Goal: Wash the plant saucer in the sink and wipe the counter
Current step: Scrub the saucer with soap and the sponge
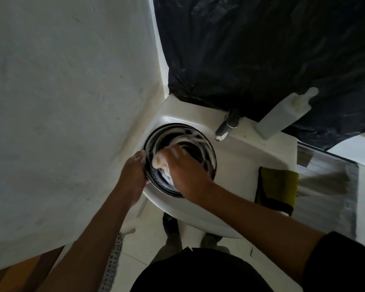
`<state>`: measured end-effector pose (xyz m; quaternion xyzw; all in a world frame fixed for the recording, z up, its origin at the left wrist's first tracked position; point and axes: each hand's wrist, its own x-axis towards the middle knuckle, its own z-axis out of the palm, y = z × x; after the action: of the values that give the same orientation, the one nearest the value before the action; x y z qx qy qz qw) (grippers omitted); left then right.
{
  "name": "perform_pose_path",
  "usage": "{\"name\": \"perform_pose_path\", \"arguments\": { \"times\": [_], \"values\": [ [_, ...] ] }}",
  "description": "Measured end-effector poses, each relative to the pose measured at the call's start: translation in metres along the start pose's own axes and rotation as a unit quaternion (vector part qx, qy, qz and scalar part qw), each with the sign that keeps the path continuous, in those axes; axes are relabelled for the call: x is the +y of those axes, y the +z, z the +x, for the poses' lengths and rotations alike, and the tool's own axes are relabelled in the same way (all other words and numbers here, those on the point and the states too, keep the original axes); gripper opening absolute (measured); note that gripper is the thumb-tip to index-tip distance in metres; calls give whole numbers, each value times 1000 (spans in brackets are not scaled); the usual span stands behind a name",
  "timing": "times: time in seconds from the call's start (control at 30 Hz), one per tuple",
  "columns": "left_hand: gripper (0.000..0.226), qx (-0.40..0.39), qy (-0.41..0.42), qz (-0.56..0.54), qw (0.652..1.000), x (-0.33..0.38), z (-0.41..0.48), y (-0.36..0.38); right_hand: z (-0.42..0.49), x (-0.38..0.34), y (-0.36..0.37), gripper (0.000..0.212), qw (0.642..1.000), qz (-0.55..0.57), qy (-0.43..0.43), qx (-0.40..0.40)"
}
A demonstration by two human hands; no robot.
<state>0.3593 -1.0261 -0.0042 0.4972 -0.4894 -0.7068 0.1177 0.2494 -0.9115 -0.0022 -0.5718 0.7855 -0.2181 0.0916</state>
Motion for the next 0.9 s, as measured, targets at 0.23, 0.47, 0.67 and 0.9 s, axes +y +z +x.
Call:
{"name": "perform_pose_path", "arguments": {
  "times": [0.23,0.47,0.67,0.9],
  "values": [
    [42,4,6,22,1000,0,3,-29,-59,75,18,19,943,150,293,54],
    [33,-14,-24,-3,1000,-13,6,-26,-62,85,-9,15,620,584,523,39],
    [48,-31,-52,-117,991,-1,5,-1,-61,79,-43,35,587,700,397,-86],
    [33,-49,-70,-117,989,7,15,22,-53,79,-63,24,745,567,335,-100]
  ]
}}
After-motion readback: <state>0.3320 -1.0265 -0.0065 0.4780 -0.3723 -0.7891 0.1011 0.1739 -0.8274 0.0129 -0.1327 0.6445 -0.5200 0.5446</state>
